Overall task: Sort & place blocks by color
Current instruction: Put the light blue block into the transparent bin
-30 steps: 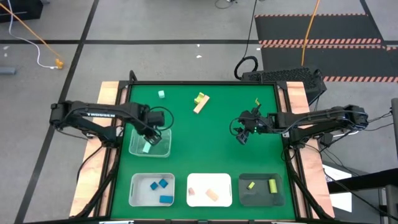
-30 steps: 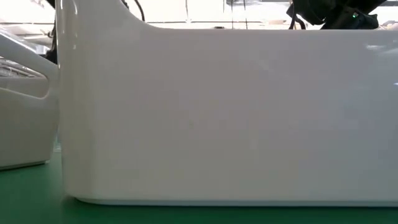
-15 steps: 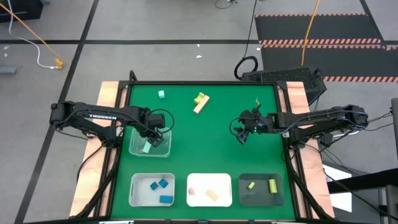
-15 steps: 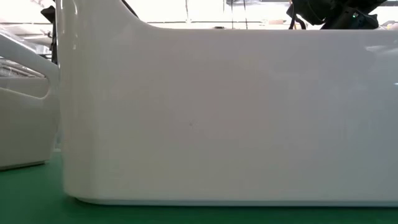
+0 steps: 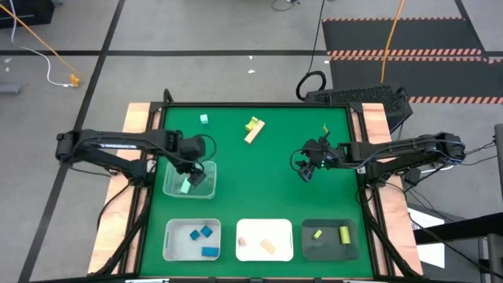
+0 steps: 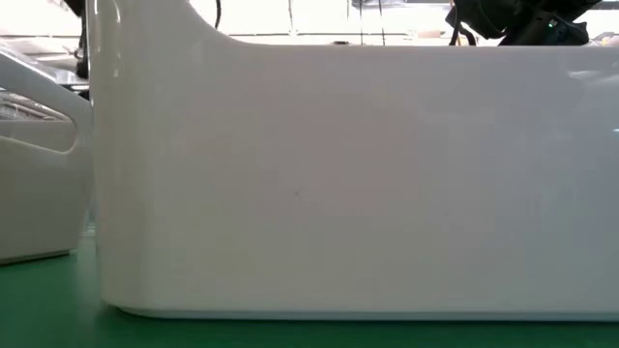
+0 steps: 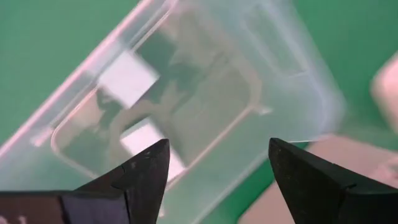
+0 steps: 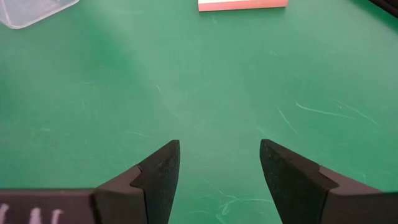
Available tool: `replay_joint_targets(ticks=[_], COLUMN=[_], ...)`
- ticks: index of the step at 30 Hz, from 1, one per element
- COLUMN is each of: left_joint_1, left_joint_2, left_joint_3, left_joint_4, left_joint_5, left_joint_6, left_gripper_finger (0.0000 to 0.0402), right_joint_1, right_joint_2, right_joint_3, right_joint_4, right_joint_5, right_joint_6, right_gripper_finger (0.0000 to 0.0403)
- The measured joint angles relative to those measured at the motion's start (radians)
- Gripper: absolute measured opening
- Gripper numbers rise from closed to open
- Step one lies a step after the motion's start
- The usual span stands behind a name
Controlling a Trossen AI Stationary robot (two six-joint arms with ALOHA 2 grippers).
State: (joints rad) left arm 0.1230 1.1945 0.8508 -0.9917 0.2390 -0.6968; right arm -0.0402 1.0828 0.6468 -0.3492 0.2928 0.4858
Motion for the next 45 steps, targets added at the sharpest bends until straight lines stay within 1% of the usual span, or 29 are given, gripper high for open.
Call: replay_joint_targets(ticks=[2, 4, 6, 8, 10, 13, 17, 21, 24, 29, 33, 39, 45], left_joint_1=[0.0, 0.003, 0.01, 0.024, 0.052, 0.119, 0.232, 0.338, 0.407, 0.501, 0.55, 0.611, 0.638], left_joint_2=[-0.038, -0.076, -0.103, -0.117, -0.117, -0.102, -0.046, 0.054, 0.136, 0.253, 0.32, 0.375, 0.426], left_joint_3=[0.045, 0.096, 0.141, 0.173, 0.19, 0.188, 0.176, 0.176, 0.175, 0.174, 0.174, 0.174, 0.174], left_joint_4=[0.0, 0.002, 0.003, 0.004, 0.006, 0.049, 0.155, 0.257, 0.284, 0.322, 0.356, 0.368, 0.38], left_joint_5=[-0.003, -0.037, -0.119, -0.224, -0.319, -0.391, -0.407, -0.415, -0.422, -0.424, -0.424, -0.424, -0.423], left_joint_6=[0.007, 0.019, 0.035, 0.049, 0.048, 0.048, 0.037, 0.024, -0.007, -0.049, -0.098, -0.174, -0.229], left_gripper_finger=[0.0275, 0.0275, 0.0275, 0.0276, 0.0276, 0.0276, 0.0276, 0.0276, 0.0276, 0.0276, 0.0276, 0.0276, 0.0276], right_joint_1=[0.0, 0.0, -0.006, -0.016, -0.028, -0.05, -0.081, -0.103, -0.112, -0.131, -0.16, -0.236, -0.332], right_joint_2=[0.0, 0.0, 0.0, 0.0, 0.0, 0.0, 0.0, 0.0, 0.0, 0.0, 0.0, 0.0, 0.0], right_joint_3=[0.0, 0.0, 0.0, 0.0, 0.0, 0.0, 0.0, 0.0, 0.0, 0.0, 0.0, 0.0, 0.0], right_joint_4=[0.0, 0.0, 0.0, 0.0, 0.0, 0.0, 0.0, -0.001, -0.003, -0.003, -0.003, -0.003, 0.005], right_joint_5=[0.0, 0.001, 0.001, 0.003, 0.025, 0.05, 0.051, 0.05, 0.048, 0.047, 0.047, 0.053, 0.129], right_joint_6=[0.0, 0.0, 0.0, 0.0, -0.001, -0.002, -0.003, -0.003, -0.01, -0.101, -0.173, -0.257, -0.366], right_gripper_finger=[0.0212, 0.0212, 0.0212, 0.0212, 0.0212, 0.0212, 0.0212, 0.0212, 0.0212, 0.0212, 0.0212, 0.0212, 0.0212])
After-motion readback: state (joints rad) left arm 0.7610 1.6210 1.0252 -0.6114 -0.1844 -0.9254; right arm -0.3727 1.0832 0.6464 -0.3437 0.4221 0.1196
